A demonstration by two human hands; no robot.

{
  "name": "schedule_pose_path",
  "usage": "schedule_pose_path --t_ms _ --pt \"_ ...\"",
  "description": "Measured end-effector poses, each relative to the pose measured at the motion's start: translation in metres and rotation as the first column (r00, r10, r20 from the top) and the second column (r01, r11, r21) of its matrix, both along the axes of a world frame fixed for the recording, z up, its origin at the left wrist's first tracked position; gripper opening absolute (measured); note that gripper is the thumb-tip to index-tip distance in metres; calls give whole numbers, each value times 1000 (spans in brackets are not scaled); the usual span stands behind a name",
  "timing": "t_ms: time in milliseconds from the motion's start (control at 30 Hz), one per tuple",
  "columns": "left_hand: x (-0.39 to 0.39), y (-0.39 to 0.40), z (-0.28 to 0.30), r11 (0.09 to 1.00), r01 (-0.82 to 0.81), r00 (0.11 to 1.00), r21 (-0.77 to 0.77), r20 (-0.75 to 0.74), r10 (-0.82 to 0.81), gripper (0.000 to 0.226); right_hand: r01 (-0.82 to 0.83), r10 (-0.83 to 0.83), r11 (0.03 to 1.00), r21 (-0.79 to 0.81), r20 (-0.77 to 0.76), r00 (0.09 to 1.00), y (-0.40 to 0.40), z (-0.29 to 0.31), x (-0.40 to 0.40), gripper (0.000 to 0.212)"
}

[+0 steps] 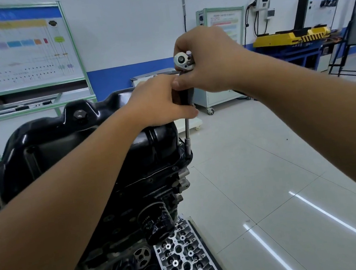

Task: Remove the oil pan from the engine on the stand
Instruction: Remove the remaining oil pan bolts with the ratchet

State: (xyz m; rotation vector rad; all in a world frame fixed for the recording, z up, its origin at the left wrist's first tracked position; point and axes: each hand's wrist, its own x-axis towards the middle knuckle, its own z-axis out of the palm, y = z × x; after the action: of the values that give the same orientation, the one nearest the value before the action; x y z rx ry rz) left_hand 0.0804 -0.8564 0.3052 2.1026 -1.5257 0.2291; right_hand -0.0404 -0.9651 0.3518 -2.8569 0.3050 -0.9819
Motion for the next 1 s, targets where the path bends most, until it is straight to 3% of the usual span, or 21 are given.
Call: schedule_pose_path --t_ms 167,300,400,500,633,700,767,867,1000 --pt "6 4 3 994 104 991 23 -85 -102 34 -93 101 982 165 -41 994 3 0 -11 30" --pt "6 0 -5 993 53 994 -104 -92 -62 40 -106 36 940 325 215 976 -4 -19 -10 37" --pt "9 -3 -10 984 12 999 -176 -38 -19 47 -190 -106 739 646 390 915 -14 -59 -9 34" --pt "7 -5 -11 986 -7 999 -165 41 14 50 -95 -164 603 792 240 957 -22 -125 -9 32" --pt "10 -4 -8 998 10 999 -58 47 -8 35 -56 -65 576 816 114 991 -20 -189 -2 17" --pt "11 1 -5 984 179 964 -21 -198 -179 27 -91 6 588 804 108 994 -15 -201 2 6" --pt "13 8 -2 943 321 868 -90 -370 -330 26 -121 28 595 794 130 991 -10 -204 6 12" --pt "16 8 -5 926 331 882 -182 -290 -372 40 -99 -21 619 779 143 990 -7 -202 11 8" --pt "11 0 -17 902 198 962 -384 -100 -254 42 17 -102 691 723 75 992 -5 -195 15 20"
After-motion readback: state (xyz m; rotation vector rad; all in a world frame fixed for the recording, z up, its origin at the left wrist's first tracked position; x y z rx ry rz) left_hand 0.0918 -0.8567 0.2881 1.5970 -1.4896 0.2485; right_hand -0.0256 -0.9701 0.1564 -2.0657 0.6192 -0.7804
